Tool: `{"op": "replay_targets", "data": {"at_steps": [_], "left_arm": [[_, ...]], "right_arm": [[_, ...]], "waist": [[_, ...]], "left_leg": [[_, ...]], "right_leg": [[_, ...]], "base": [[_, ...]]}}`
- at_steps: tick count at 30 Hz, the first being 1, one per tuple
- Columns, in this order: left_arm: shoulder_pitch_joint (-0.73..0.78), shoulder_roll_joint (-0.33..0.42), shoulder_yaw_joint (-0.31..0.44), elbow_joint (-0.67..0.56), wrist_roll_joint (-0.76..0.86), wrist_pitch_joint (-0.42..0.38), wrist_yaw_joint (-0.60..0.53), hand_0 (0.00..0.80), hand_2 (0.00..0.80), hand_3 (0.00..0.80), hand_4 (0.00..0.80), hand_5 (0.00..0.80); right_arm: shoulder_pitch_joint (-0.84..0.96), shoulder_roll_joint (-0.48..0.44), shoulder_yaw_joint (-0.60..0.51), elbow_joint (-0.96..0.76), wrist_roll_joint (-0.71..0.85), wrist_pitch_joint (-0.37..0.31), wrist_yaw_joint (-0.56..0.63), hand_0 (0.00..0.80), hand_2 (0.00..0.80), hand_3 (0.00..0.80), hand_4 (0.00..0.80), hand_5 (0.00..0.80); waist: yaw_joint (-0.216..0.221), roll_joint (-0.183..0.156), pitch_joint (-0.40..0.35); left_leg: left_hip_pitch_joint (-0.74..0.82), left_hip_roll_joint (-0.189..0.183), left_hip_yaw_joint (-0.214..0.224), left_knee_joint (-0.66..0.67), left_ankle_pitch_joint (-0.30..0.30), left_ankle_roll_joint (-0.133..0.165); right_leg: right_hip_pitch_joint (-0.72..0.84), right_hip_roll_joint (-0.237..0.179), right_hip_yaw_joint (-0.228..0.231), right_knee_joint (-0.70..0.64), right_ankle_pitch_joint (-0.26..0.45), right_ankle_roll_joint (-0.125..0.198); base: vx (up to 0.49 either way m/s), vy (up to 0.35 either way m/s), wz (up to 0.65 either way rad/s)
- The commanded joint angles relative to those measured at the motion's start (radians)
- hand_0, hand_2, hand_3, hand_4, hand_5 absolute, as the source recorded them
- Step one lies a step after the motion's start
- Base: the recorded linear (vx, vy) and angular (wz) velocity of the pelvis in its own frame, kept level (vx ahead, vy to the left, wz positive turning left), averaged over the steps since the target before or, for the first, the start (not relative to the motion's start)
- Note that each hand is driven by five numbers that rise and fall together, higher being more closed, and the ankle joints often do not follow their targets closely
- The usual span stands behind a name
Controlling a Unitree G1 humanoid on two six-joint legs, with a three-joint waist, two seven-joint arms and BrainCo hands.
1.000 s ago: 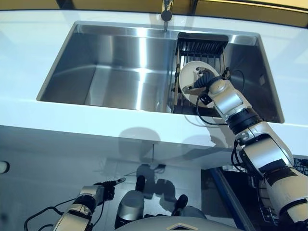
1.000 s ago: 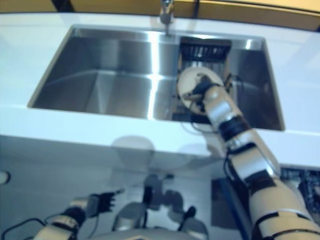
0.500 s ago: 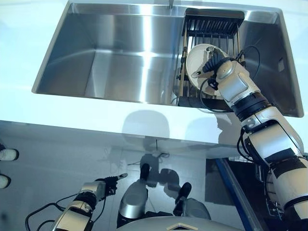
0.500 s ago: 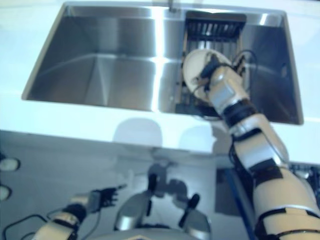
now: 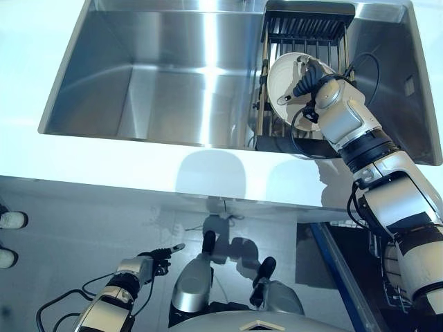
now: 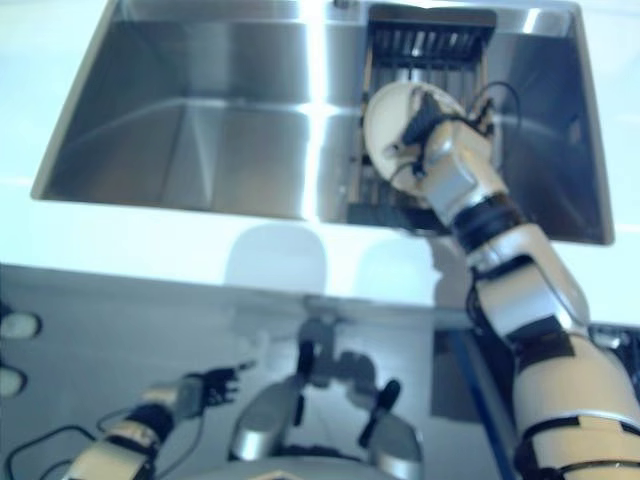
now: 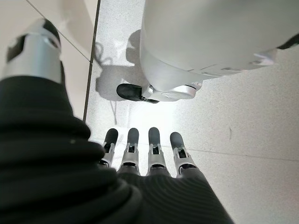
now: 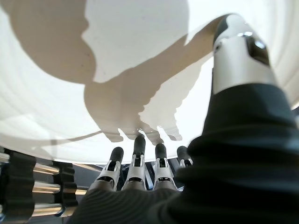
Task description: Take plates into dishwasher
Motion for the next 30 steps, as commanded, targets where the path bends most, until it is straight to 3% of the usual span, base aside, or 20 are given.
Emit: {"op": "replay_targets", "data": {"at_steps": [1, 13, 20, 30], "left_arm": [[-0.034, 0.016, -0.057, 0.021, -0.023, 0.0, -0.001, 0.0, 0.0, 0.0, 0.0, 0.0], [-0.022, 0.028, -0.054, 0.049, 0.014, -0.004, -0.03, 0.0, 0.0, 0.0, 0.0, 0.0], [-0.002, 0.037, -0.046, 0.052, 0.037, -0.012, -0.048, 0.0, 0.0, 0.0, 0.0, 0.0], [0.042, 0.039, -0.023, 0.034, 0.052, -0.002, -0.056, 0.0, 0.0, 0.0, 0.0, 0.0]], "right_arm": [[0.007, -0.072, 0.058, 0.025, -0.088, 0.002, -0.025, 0.0, 0.0, 0.0, 0.0, 0.0], [-0.052, -0.168, 0.046, 0.066, -0.067, 0.01, -0.112, 0.0, 0.0, 0.0, 0.0, 0.0], [-0.057, -0.195, 0.037, 0.046, 0.011, -0.038, -0.118, 0.0, 0.0, 0.0, 0.0, 0.0], [0.128, -0.199, -0.044, -0.143, 0.024, -0.119, -0.04, 0.0, 0.0, 0.0, 0.0, 0.0]], "waist": [[0.028, -0.009, 0.005], [0.025, -0.014, -0.025], [0.021, -0.016, -0.043], [-0.023, -0.023, -0.073]], "left_leg": [[0.009, 0.011, 0.054, -0.011, -0.026, 0.015], [0.024, 0.014, 0.051, -0.016, -0.031, 0.011], [0.032, 0.014, 0.052, -0.017, -0.032, 0.008], [0.075, 0.015, 0.07, -0.021, -0.048, 0.015]], "right_leg": [[-0.092, -0.119, 0.041, 0.149, 0.024, 0.052], [-0.076, -0.116, 0.033, 0.137, 0.02, 0.055], [-0.065, -0.115, 0.035, 0.131, 0.019, 0.058], [-0.045, -0.118, 0.058, 0.131, 0.017, 0.066]], "base": [[0.0, 0.0, 0.0], [0.022, -0.006, 0.0], [0.01, 0.001, 0.0], [0.042, 0.021, -0.02]]}}
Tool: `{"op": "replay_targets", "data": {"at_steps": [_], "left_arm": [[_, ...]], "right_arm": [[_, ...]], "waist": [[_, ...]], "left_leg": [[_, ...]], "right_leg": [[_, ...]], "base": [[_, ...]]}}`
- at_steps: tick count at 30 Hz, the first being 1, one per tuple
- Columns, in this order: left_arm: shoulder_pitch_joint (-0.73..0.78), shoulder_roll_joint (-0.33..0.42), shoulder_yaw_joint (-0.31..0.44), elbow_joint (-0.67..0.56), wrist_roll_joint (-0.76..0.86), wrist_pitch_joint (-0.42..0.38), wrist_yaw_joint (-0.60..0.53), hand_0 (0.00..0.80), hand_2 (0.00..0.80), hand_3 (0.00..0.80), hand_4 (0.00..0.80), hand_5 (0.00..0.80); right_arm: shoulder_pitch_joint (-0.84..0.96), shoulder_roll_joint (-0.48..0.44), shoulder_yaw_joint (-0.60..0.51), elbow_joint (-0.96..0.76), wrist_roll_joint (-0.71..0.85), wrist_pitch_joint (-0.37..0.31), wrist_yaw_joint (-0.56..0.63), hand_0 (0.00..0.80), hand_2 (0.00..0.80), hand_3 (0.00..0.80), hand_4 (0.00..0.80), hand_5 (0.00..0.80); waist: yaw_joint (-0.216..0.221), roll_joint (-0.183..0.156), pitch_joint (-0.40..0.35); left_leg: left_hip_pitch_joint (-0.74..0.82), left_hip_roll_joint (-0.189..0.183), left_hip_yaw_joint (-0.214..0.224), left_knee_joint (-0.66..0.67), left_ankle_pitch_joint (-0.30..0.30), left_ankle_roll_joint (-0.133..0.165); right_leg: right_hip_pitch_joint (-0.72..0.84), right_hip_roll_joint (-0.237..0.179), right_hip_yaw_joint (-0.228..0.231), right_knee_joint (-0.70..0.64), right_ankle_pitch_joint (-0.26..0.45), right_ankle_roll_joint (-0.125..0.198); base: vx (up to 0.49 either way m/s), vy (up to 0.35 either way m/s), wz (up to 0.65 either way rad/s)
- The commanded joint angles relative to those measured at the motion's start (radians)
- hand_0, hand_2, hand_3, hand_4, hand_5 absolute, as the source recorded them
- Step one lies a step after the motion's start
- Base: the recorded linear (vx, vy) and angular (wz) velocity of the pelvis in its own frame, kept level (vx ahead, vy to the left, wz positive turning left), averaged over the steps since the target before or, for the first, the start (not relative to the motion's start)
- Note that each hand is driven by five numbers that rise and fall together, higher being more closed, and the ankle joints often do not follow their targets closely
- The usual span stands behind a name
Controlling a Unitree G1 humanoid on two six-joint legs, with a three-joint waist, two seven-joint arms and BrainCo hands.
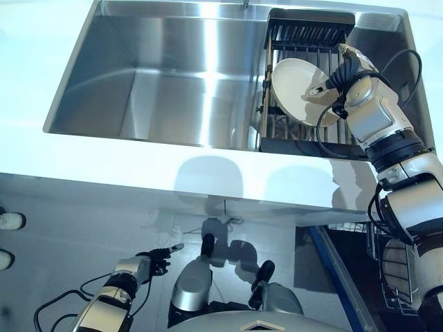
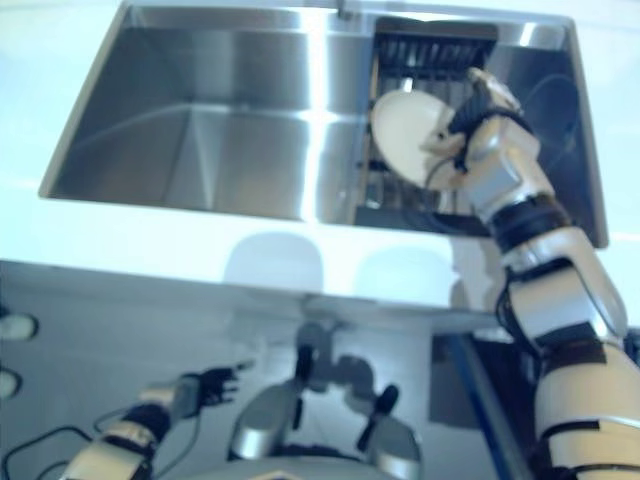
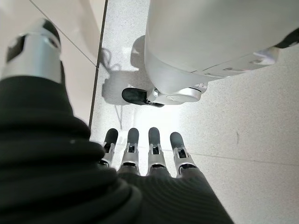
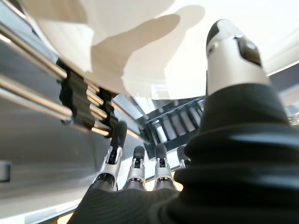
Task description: Take plates into dishwasher
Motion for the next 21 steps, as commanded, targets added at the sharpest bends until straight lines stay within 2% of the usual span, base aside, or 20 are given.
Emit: {"op": "replay_targets", "data": {"at_steps": [1, 8, 16, 21], "left_arm": [[0.031, 0.026, -0.034, 0.03, 0.028, 0.013, -0.008, 0.0, 0.0, 0.0, 0.0, 0.0], [0.029, 0.019, -0.012, 0.025, 0.012, 0.032, 0.015, 0.0, 0.0, 0.0, 0.0, 0.0], [0.017, 0.015, 0.0, 0.027, 0.011, 0.028, 0.031, 0.0, 0.0, 0.0, 0.0, 0.0], [0.004, 0.011, -0.004, 0.037, 0.002, 0.024, 0.037, 0.0, 0.0, 0.0, 0.0, 0.0]], "right_arm": [[0.061, -0.061, 0.014, -0.108, -0.01, -0.041, 0.035, 0.0, 0.0, 0.0, 0.0, 0.0], [0.208, -0.039, -0.038, -0.265, -0.028, -0.069, 0.073, 0.0, 0.0, 0.0, 0.0, 0.0], [0.324, -0.018, -0.067, -0.399, -0.043, -0.081, 0.096, 0.0, 0.0, 0.0, 0.0, 0.0], [0.329, -0.005, -0.05, -0.397, -0.055, -0.09, 0.096, 0.0, 0.0, 0.0, 0.0, 0.0]], "waist": [[-0.019, -0.018, -0.079], [-0.057, -0.023, -0.08], [-0.079, -0.031, -0.064], [-0.082, -0.032, -0.057]], "left_leg": [[0.027, 0.017, 0.064, -0.011, -0.05, 0.014], [0.046, 0.02, 0.085, -0.012, -0.058, 0.02], [0.05, 0.019, 0.097, -0.01, -0.065, 0.027], [0.048, 0.022, 0.103, -0.008, -0.064, 0.027]], "right_leg": [[-0.088, -0.116, 0.055, 0.133, 0.017, 0.066], [-0.084, -0.113, 0.079, 0.138, 0.015, 0.073], [-0.089, -0.107, 0.096, 0.147, 0.011, 0.077], [-0.09, -0.103, 0.098, 0.147, 0.008, 0.079]], "base": [[0.039, 0.016, -0.07], [0.013, 0.007, -0.08], [-0.011, -0.026, -0.03], [0.0, 0.0, 0.0]]}}
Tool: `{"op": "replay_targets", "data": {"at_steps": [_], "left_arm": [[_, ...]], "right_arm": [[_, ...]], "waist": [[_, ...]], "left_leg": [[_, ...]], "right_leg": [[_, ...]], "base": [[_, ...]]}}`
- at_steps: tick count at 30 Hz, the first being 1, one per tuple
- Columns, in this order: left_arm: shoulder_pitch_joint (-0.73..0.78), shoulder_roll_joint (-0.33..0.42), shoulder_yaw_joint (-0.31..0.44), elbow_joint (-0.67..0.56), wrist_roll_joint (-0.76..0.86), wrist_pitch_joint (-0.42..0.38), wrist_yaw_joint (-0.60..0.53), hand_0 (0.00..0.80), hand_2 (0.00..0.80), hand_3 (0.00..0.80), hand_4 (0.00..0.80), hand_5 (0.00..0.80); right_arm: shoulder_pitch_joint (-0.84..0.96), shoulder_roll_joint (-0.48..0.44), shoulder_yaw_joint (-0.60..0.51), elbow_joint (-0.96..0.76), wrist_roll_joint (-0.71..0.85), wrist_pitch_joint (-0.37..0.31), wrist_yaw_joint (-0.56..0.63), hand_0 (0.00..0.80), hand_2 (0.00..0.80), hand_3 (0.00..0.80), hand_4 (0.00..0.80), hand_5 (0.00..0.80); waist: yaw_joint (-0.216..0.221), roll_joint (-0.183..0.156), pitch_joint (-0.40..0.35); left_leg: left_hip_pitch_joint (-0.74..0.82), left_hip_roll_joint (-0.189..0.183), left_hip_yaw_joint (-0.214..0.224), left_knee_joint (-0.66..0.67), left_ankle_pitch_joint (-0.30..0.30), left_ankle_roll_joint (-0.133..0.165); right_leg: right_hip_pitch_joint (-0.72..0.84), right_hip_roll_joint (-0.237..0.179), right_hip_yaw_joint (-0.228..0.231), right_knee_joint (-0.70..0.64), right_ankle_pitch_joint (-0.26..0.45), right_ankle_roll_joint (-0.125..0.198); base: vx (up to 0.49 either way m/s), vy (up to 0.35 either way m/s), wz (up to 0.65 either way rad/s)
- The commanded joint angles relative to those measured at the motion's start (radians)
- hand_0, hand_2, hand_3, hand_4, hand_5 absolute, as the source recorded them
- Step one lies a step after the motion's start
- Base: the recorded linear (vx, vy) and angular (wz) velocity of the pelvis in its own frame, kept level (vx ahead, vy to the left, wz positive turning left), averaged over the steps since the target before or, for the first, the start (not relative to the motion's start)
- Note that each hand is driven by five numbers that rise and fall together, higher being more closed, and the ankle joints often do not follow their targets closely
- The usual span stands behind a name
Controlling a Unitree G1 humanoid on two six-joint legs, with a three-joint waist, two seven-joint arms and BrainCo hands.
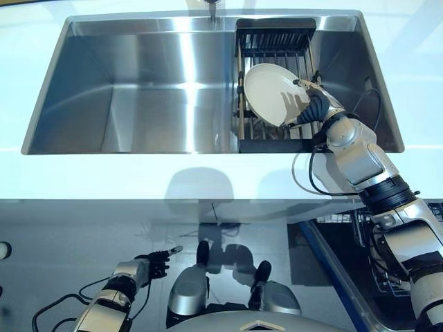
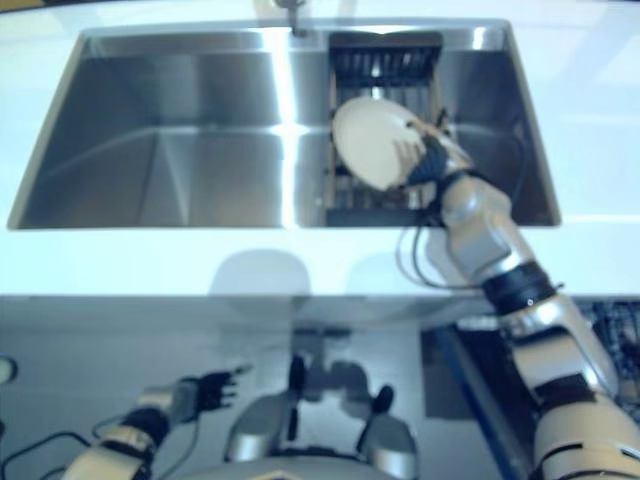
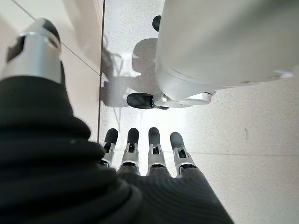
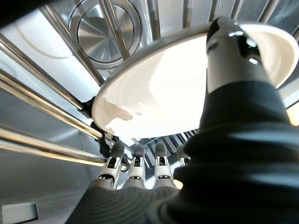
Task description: Take plates into dishwasher
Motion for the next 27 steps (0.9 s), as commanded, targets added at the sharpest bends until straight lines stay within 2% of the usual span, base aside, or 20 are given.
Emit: {"op": "replay_targets", "data": {"at_steps": [1, 9, 27], "left_arm": [[-0.013, 0.01, -0.022, 0.055, -0.002, 0.003, 0.015, 0.0, 0.0, 0.0, 0.0, 0.0], [-0.038, 0.001, -0.025, 0.071, -0.007, -0.002, 0.032, 0.0, 0.0, 0.0, 0.0, 0.0], [-0.011, 0.0, -0.005, 0.08, 0.039, -0.019, 0.029, 0.0, 0.0, 0.0, 0.0, 0.0]], "right_arm": [[0.04, -0.007, 0.031, -0.051, -0.044, -0.027, 0.013, 0.0, 0.0, 0.0, 0.0, 0.0], [0.006, 0.012, 0.044, -0.049, -0.02, -0.026, -0.002, 0.0, 0.0, 0.0, 0.0, 0.0], [0.092, 0.024, 0.018, -0.179, -0.034, 0.013, 0.097, 0.0, 0.0, 0.0, 0.0, 0.0]], "waist": [[-0.013, -0.009, -0.043], [-0.002, -0.013, -0.032], [-0.007, -0.025, -0.054]], "left_leg": [[0.01, 0.016, 0.057, 0.01, -0.064, 0.025], [-0.005, 0.017, 0.055, 0.013, -0.06, 0.023], [0.015, 0.019, 0.059, 0.014, -0.068, 0.024]], "right_leg": [[-0.096, -0.104, 0.052, 0.137, 0.007, 0.079], [-0.098, -0.101, 0.047, 0.137, 0.005, 0.075], [-0.08, -0.101, 0.048, 0.141, 0.002, 0.08]], "base": [[0.0, 0.0, 0.0], [-0.012, -0.01, 0.0], [0.015, -0.013, 0.0]]}}
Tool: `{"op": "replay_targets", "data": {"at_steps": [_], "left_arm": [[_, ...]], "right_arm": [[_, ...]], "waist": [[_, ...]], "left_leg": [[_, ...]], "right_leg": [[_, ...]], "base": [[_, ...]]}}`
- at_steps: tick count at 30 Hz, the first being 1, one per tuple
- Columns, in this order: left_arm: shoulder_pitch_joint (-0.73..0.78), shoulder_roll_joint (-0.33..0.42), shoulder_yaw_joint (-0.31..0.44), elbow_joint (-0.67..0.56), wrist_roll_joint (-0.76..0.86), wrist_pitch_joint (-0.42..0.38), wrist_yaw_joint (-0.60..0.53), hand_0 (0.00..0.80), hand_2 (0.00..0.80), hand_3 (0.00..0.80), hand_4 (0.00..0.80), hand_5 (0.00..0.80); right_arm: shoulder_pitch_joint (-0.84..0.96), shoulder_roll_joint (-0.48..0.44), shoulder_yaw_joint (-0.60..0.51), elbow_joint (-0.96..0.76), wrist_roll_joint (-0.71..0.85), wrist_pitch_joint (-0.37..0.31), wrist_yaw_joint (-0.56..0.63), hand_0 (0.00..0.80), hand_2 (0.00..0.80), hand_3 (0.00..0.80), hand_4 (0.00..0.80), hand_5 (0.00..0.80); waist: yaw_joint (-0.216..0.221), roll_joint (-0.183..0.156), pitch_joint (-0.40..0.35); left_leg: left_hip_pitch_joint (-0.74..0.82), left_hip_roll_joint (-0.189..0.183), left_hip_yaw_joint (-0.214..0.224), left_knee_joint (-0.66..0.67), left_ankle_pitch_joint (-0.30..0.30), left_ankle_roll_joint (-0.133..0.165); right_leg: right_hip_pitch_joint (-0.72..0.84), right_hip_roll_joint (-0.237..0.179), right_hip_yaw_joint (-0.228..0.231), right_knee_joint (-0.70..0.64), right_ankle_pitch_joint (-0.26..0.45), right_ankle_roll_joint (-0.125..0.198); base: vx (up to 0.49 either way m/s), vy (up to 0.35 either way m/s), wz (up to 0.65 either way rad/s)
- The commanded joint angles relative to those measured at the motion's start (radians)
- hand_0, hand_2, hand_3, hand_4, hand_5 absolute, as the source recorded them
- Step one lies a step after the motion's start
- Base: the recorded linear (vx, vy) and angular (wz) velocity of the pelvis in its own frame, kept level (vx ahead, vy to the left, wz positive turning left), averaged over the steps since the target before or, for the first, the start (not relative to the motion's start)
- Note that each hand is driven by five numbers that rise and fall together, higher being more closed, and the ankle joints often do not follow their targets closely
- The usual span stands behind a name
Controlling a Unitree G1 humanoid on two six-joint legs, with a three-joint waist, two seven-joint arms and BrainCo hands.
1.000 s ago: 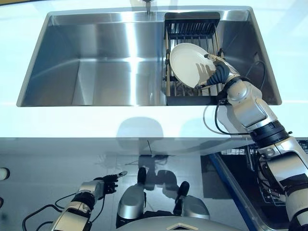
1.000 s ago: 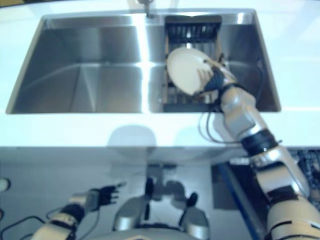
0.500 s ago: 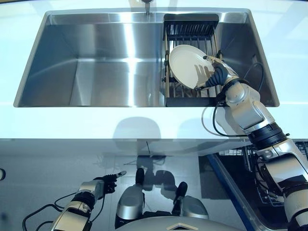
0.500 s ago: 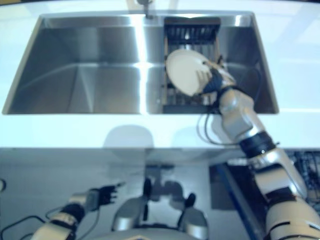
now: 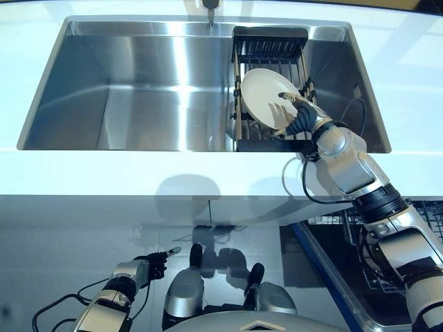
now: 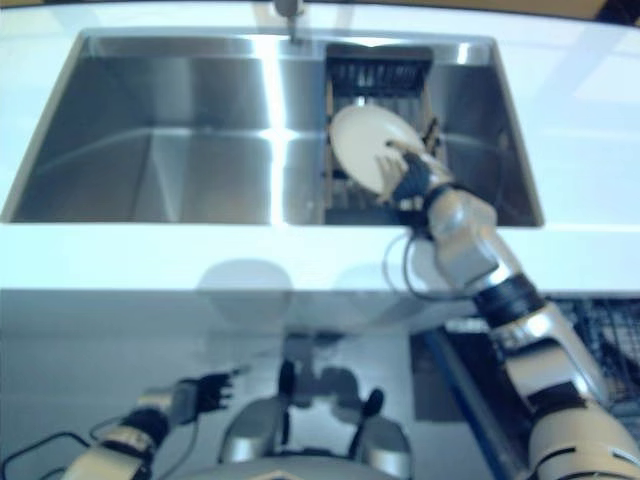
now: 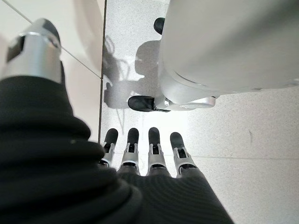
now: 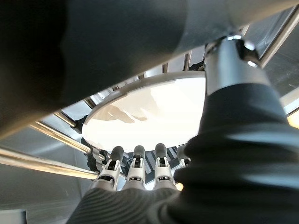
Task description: Take plates into dishwasher
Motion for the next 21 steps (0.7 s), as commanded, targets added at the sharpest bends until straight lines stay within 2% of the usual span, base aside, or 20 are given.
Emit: {"op": "replay_targets", "data": {"at_steps": [1, 9, 21], "left_arm": [[-0.013, 0.001, -0.004, 0.06, 0.04, -0.011, 0.007, 0.0, 0.0, 0.0, 0.0, 0.0], [0.005, 0.008, 0.003, 0.057, 0.061, -0.014, 0.001, 0.0, 0.0, 0.0, 0.0, 0.0], [-0.028, -0.009, -0.008, 0.08, 0.021, -0.007, 0.021, 0.0, 0.0, 0.0, 0.0, 0.0]], "right_arm": [[0.04, -0.014, 0.021, -0.091, -0.011, -0.006, 0.029, 0.0, 0.0, 0.0, 0.0, 0.0], [0.084, -0.025, 0.01, -0.138, -0.037, -0.008, 0.069, 0.0, 0.0, 0.0, 0.0, 0.0], [0.034, 0.035, 0.048, -0.075, -0.034, 0.023, 0.025, 0.0, 0.0, 0.0, 0.0, 0.0]], "waist": [[-0.003, 0.012, -0.042], [-0.01, 0.002, -0.053], [0.002, 0.008, -0.037]], "left_leg": [[0.016, 0.016, 0.056, 0.013, -0.07, 0.023], [0.033, 0.018, 0.06, 0.014, -0.078, 0.027], [0.016, 0.015, 0.051, 0.017, -0.073, 0.027]], "right_leg": [[-0.08, -0.101, 0.044, 0.138, 0.002, 0.08], [-0.073, -0.098, 0.051, 0.14, 0.002, 0.087], [-0.082, -0.1, 0.046, 0.144, 0.0, 0.082]], "base": [[0.008, -0.044, 0.0], [0.033, -0.027, -0.01], [0.008, 0.005, -0.02]]}}
